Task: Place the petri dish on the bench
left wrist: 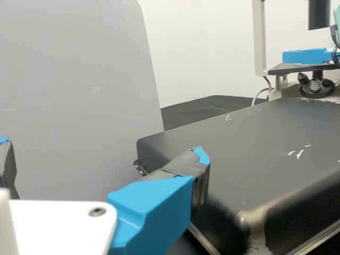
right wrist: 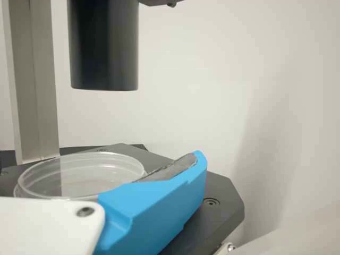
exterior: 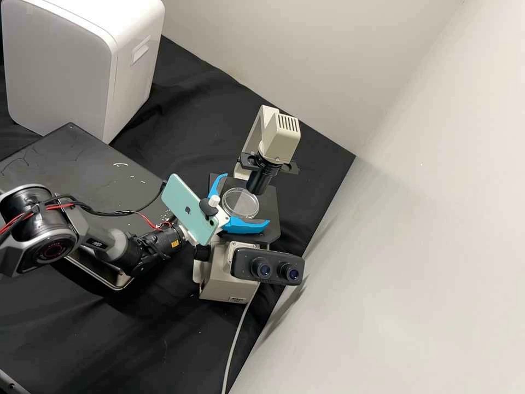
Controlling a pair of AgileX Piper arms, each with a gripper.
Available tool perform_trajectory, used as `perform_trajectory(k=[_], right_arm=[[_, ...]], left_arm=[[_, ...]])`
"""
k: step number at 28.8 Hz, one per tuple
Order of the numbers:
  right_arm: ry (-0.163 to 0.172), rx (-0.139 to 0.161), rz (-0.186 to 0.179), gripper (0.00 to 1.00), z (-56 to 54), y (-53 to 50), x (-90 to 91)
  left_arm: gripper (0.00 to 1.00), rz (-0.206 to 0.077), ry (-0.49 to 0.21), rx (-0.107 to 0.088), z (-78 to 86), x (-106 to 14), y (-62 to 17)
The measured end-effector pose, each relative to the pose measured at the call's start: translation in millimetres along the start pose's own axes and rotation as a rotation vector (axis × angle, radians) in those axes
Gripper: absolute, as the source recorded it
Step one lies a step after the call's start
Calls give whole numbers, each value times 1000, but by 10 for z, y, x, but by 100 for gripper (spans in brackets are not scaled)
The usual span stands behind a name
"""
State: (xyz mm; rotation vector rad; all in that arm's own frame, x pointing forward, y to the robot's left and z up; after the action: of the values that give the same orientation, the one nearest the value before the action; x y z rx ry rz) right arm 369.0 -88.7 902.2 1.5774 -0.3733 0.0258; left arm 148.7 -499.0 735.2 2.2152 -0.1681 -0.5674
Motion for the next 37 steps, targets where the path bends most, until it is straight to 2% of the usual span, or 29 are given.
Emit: perform_trajectory(k=[11,21,37], right_arm=[[1,4,-1,0,-4,-5,0],[1,12,-1,0,-4,-5,0],[1,18,-1,0,-4,-5,0]], left_arm=[[100,0,0,0,0,0,0],[100,19,-2,-4,0,-13,33],[100,18,6,-4,-13,-11,33]])
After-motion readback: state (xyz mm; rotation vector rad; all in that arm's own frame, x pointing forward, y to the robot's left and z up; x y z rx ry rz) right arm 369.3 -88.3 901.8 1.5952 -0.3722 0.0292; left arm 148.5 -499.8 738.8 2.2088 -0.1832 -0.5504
